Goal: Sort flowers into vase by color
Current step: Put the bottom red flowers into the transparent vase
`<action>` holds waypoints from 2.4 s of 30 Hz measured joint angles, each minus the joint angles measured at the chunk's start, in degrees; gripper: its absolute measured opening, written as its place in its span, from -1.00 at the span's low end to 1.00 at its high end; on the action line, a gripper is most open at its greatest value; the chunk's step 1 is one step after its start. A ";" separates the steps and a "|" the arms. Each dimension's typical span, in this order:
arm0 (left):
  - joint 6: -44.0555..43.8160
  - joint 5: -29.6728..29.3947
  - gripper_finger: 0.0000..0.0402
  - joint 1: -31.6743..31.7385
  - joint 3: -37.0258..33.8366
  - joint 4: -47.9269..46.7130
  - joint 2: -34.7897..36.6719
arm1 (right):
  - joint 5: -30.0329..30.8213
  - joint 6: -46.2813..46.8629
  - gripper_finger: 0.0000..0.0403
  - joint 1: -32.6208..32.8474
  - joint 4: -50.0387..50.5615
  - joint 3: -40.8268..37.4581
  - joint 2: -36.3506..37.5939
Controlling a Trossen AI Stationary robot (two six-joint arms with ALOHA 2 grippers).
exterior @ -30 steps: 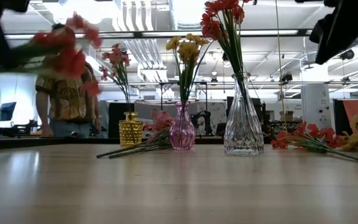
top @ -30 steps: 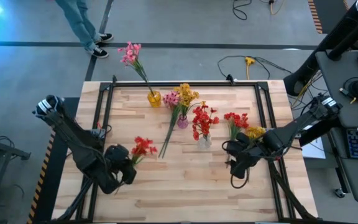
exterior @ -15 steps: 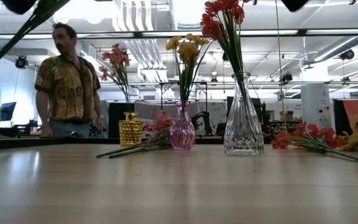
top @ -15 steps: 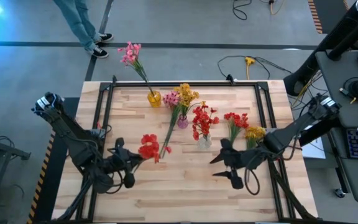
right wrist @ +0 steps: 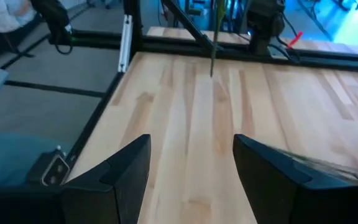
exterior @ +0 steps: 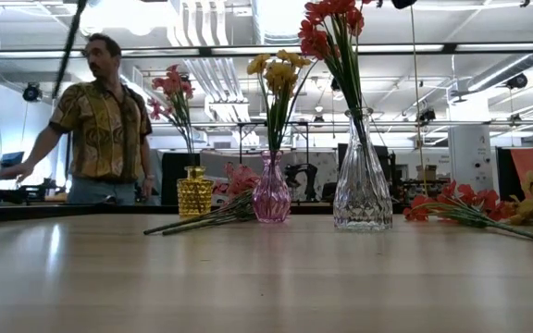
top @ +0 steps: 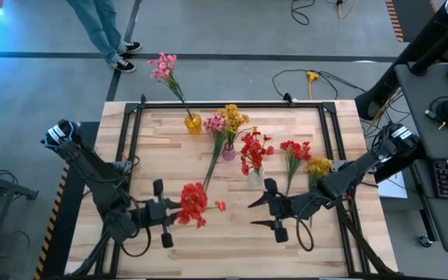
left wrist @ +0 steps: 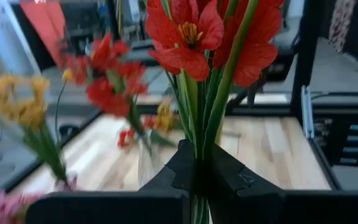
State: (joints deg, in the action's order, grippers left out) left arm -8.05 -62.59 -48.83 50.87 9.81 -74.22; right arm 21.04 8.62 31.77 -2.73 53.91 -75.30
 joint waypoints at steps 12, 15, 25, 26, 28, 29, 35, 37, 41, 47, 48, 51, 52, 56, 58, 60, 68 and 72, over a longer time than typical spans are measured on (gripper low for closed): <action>18.61 10.13 -0.98 4.60 0.00 27.54 -10.48 | 2.96 -4.90 0.10 0.02 -5.05 5.98 -9.09; 20.20 12.88 -0.98 5.60 0.00 31.68 -12.58 | 6.37 -6.10 0.10 0.24 -3.91 8.71 -11.58; 21.91 16.63 -0.98 6.28 0.02 39.15 -16.04 | 14.77 -10.07 0.10 0.37 -3.99 16.62 -18.65; 21.80 16.68 -0.98 6.24 0.02 39.61 -16.29 | 14.81 -10.23 0.10 0.35 -3.96 16.80 -18.82; 21.86 16.67 -0.98 6.30 0.02 40.32 -16.94 | 14.75 -10.32 0.10 0.33 -4.48 17.29 -19.30; 21.98 16.66 -0.98 6.31 0.02 40.60 -17.26 | 14.72 -10.61 0.10 0.35 -5.42 17.44 -19.37; 22.09 16.66 -0.98 7.30 0.02 43.06 -19.10 | 12.35 -12.49 0.10 0.52 -7.48 18.93 -19.48; 22.26 16.58 -0.98 7.63 0.02 44.05 -19.39 | 11.49 -12.84 0.10 0.52 -8.58 19.16 -19.50; 22.22 16.55 -0.98 7.89 0.02 44.29 -19.41 | 11.48 -13.25 0.10 0.50 -8.70 19.44 -19.53; 22.29 16.57 -0.98 7.88 0.02 44.45 -19.41 | 11.49 -13.24 0.09 0.48 -8.69 19.45 -19.53; 22.29 16.57 -0.98 7.88 0.02 44.47 -19.41 | 11.50 -13.24 0.08 0.48 -8.69 19.45 -19.53; 22.29 16.56 -0.98 8.00 0.02 44.49 -19.41 | 11.50 -13.36 0.01 0.46 -8.74 19.49 -19.53; 22.29 16.57 -0.98 8.08 0.02 44.51 -19.41 | 11.51 -13.35 -0.02 0.46 -8.74 19.49 -19.53; 22.31 16.62 -0.98 8.62 0.02 45.34 -19.41 | 11.51 -13.35 -0.15 -0.03 -8.74 19.50 -19.53; 22.30 16.63 -0.98 8.93 0.02 45.76 -19.41 | 11.52 -13.35 -0.22 -0.26 -8.74 19.49 -19.53; 22.33 16.64 -0.98 9.14 0.02 45.70 -19.41 | 11.52 -13.35 -0.29 -0.44 -8.74 19.48 -19.54; 22.55 16.66 -0.98 9.17 0.02 45.70 -19.41 | 11.51 -13.77 -0.51 -0.79 -9.27 19.48 -19.53; 22.57 16.64 -0.98 9.32 0.02 45.77 -19.41 | 11.49 -13.72 -0.58 -1.10 -9.89 19.50 -19.53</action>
State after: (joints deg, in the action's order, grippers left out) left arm 14.52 -45.95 -39.51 50.89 55.58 -93.62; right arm 32.53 -5.10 30.67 -12.62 73.41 -94.83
